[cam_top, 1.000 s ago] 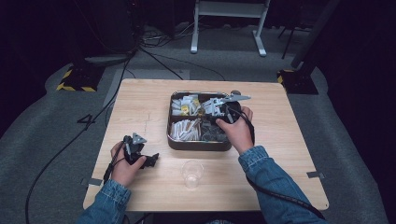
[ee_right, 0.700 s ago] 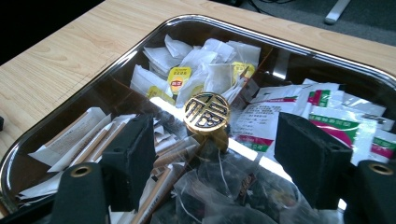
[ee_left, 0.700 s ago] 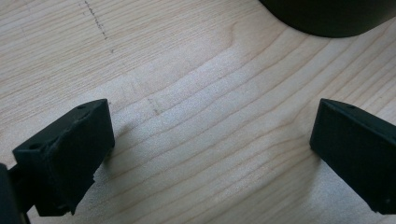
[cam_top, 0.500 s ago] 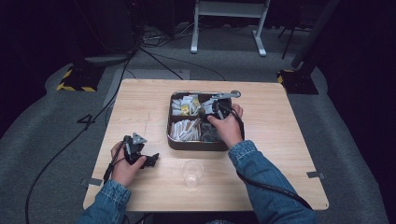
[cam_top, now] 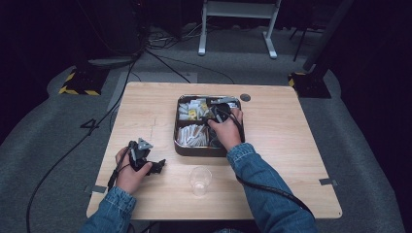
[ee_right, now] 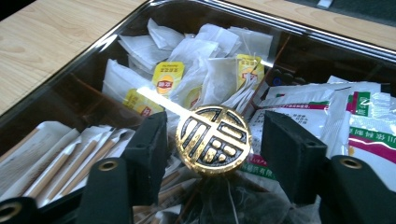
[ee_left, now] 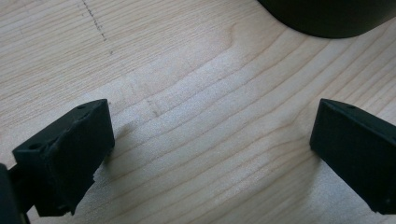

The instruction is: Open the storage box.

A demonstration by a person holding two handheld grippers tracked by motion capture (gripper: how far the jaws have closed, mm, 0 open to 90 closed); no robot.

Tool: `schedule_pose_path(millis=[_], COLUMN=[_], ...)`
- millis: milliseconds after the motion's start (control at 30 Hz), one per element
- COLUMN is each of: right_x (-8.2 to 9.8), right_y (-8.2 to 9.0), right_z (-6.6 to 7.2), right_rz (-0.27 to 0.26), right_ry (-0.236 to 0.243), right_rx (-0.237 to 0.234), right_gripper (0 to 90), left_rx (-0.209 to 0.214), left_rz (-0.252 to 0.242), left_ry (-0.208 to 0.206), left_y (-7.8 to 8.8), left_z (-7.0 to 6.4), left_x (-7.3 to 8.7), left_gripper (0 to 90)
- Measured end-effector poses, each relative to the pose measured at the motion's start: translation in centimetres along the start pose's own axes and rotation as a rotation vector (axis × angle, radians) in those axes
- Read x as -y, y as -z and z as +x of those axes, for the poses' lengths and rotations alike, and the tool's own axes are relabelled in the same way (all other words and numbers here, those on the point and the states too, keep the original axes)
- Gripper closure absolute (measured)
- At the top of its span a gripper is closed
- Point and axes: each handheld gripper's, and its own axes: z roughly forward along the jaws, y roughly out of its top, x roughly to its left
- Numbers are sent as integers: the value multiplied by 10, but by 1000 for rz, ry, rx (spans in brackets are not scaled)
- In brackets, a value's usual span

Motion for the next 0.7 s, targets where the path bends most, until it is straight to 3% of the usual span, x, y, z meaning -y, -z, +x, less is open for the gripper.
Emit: schedule_pose_path(millis=[167, 233, 700], right_x=[-1, -1, -1], right_y=[-2, -2, -2], right_z=[3, 4, 6], right_rz=[5, 1, -4], right_ry=[46, 48, 36], right_rx=[38, 29, 36], right_gripper=[528, 579, 590], left_rx=[1, 2, 2], left_rz=[0, 0, 1], left_ry=[-1, -1, -3], left_y=[0, 0, 0], left_z=[0, 0, 0], left_x=[0, 0, 0], left_gripper=[2, 1, 1])
